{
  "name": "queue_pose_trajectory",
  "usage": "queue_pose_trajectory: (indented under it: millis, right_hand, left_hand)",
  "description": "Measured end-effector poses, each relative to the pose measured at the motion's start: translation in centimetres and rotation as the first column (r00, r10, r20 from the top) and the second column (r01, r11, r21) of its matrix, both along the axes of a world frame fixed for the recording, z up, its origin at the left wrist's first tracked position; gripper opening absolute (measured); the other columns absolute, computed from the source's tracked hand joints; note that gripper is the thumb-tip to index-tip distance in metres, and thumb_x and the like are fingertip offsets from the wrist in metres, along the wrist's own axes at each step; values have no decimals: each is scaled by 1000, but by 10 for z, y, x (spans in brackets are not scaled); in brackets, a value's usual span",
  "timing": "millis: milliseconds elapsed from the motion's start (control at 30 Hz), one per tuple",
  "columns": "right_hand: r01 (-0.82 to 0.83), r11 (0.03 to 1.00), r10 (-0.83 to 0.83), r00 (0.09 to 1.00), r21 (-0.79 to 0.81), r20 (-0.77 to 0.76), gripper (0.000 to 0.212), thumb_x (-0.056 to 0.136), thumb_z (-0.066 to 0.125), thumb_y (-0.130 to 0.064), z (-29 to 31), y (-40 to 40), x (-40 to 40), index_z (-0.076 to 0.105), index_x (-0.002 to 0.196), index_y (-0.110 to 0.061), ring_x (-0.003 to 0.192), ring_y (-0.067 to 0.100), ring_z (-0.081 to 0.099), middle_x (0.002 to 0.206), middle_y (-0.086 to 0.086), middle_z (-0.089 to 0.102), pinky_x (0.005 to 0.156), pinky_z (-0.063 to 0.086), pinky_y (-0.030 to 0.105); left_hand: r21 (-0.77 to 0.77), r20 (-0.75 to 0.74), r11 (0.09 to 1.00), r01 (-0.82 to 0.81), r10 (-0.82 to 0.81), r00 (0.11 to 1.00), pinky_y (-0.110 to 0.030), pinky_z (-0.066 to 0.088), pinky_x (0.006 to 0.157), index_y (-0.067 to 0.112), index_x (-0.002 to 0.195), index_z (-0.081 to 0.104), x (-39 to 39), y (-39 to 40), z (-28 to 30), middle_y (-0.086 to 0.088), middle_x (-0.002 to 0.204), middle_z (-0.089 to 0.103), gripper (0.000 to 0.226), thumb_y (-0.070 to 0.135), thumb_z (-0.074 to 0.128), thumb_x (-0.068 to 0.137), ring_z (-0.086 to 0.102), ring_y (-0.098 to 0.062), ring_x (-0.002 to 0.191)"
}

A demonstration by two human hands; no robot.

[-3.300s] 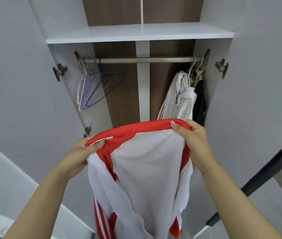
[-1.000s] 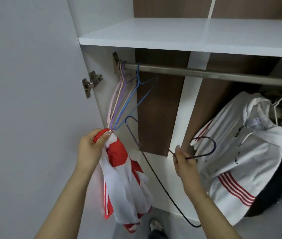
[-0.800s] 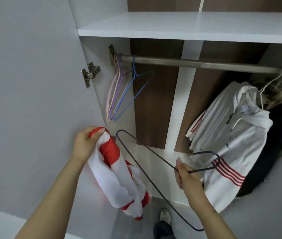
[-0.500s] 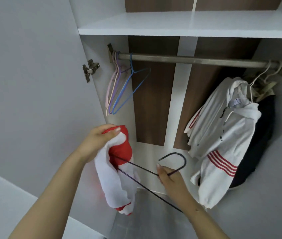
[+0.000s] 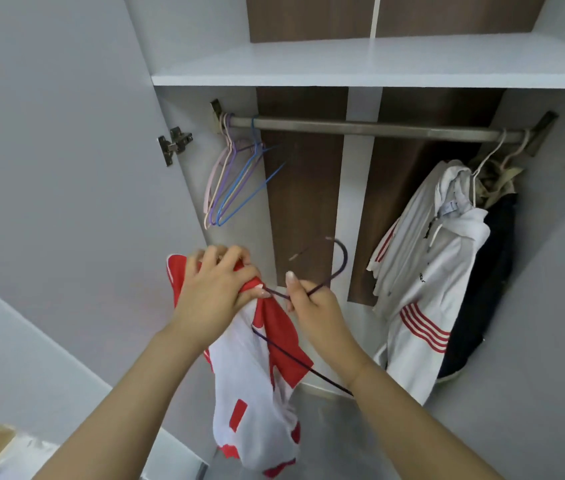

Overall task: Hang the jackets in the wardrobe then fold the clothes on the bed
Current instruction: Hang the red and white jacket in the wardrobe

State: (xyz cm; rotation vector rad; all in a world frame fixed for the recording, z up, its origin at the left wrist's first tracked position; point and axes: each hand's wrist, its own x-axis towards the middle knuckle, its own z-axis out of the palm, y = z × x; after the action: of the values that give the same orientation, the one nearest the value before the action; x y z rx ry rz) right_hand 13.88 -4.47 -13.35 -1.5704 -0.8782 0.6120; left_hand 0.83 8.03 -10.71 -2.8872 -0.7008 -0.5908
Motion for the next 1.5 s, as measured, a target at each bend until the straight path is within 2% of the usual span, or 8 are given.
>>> queue_pose_trajectory:
  millis: [167, 367, 567, 667, 767, 967, 1067, 1500]
  right_hand:
    - [-65, 998, 64, 979, -3, 194, 33, 99, 54, -31, 38, -8, 31, 67, 91, -1, 76, 20, 63, 82, 9, 67, 77, 53, 33]
    - [240, 895, -296, 950, 377, 98, 22, 97, 55, -6, 2, -68, 45, 66, 99, -25, 98, 2, 61, 100, -12, 65, 84, 48, 10]
    - [-3, 985, 8, 1000, -174, 26, 30, 96, 60, -18, -89, -54, 38, 54, 118, -37, 126, 13, 49, 131, -13, 52, 96, 45, 14]
    - [-213, 971, 216, 976, -113, 18, 61, 90, 69, -28, -90, -15, 37, 39, 143, -36, 135, 8, 40, 147, -14, 40, 111, 40, 31]
    - [-385, 923, 384, 921, -3, -67, 82, 80, 79, -27, -73, 27, 33, 33, 147, -39, 123, 4, 54, 137, -12, 52, 103, 48, 29]
    - [-480, 843, 512, 854, -243, 92, 5, 86, 74, -23, -47, 71, 62, 76, 87, -27, 71, 4, 61, 77, -8, 69, 76, 54, 38]
    - [-454, 835, 503, 859, -310, 95, 20, 88, 73, -25, -26, 68, 100, 75, 67, -27, 67, 8, 64, 70, -6, 70, 68, 52, 29]
    - [-225, 941, 245, 968, -254, 50, 13, 89, 64, -12, 56, 51, 132, 74, 94, -18, 74, 20, 70, 87, 8, 73, 71, 57, 30]
  left_hand:
    - [-453, 142, 891, 44, 23, 990, -35, 46, 80, 18, 91, 61, 5, 6, -2, 6, 85, 63, 51, 63, 38, 94, 60, -15, 83]
    - [-519, 400, 853, 53, 188, 897, -8, 37, 67, 32, 83, 55, -1, 7, 6, 11, 76, 61, 15, 34, 53, 98, 55, 6, 75]
    - [-574, 526, 799, 181, 190, 829, -11, 39, 62, 31, 81, 57, -7, -4, 46, 17, 69, 55, 23, 23, 51, 102, 48, 1, 64]
    - [-566, 545, 795, 217, 164, 823, -12, 40, 60, 26, 81, 57, -14, -7, 66, 16, 69, 53, 23, 22, 49, 103, 48, 0, 64]
    - [-564, 537, 796, 221, 150, 830, -14, 41, 60, 18, 85, 58, -25, -6, 84, 13, 70, 54, 21, 24, 48, 103, 49, -3, 64]
    - [-592, 468, 793, 142, 195, 862, -10, 45, 66, 15, 91, 65, -69, 16, 100, 7, 78, 64, 18, 24, 52, 98, 57, 1, 70]
    - [-592, 359, 796, 123, 123, 925, -11, 46, 72, 22, 84, 69, -88, 27, 93, 8, 83, 69, 14, 33, 60, 87, 61, -1, 76]
    - [-141, 111, 931, -336, 352, 929, -32, 47, 65, 32, 96, 70, -54, 46, 57, 8, 92, 64, 27, 54, 55, 91, 65, -20, 92]
